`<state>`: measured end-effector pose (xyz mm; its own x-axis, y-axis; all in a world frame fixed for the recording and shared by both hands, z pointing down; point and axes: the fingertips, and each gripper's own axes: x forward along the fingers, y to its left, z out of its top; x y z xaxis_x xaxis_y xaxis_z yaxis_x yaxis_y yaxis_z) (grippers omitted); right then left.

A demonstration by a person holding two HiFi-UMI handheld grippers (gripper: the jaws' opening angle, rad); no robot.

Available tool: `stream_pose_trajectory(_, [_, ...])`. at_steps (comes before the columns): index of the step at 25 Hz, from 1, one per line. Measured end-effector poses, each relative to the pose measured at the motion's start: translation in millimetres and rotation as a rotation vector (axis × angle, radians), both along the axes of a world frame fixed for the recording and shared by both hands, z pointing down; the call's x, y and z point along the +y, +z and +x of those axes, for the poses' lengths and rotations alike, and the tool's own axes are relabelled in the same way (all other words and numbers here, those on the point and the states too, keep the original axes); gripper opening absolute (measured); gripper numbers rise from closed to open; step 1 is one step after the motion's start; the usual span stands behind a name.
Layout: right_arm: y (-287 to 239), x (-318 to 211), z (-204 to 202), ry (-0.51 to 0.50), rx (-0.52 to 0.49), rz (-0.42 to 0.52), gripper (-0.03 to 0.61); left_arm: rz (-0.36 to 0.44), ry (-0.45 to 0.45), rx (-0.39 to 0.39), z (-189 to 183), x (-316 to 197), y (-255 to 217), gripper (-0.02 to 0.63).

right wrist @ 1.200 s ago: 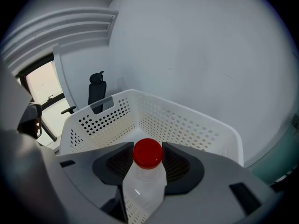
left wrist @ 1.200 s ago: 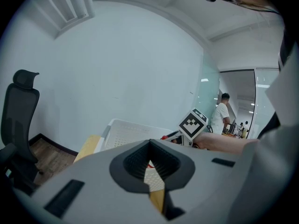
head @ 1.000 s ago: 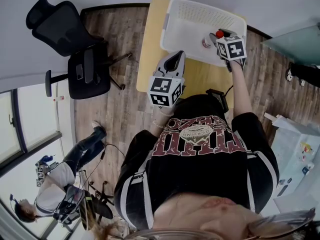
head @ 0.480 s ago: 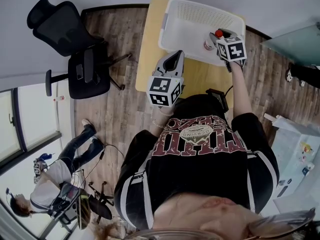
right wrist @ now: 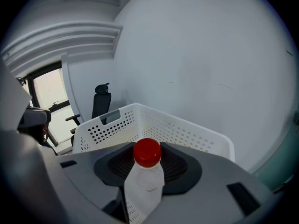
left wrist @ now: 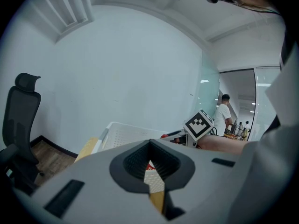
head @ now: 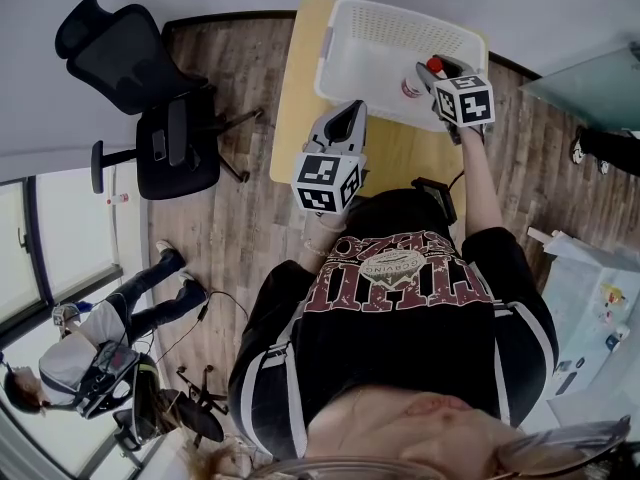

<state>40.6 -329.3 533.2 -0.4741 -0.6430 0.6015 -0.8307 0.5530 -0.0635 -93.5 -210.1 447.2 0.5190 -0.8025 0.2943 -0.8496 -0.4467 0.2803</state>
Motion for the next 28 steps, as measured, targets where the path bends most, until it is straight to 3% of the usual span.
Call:
stream_pose_trajectory(6, [-6, -7, -19, 0.002, -0.001, 0.004, 0.173, -0.003, 0.004, 0.014, -16, -7, -1, 0.048])
stream_pose_trajectory(28, [-52, 5, -20, -0.020, -0.052, 0.088, 0.172, 0.015, 0.014, 0.012, -5, 5, -8, 0.048])
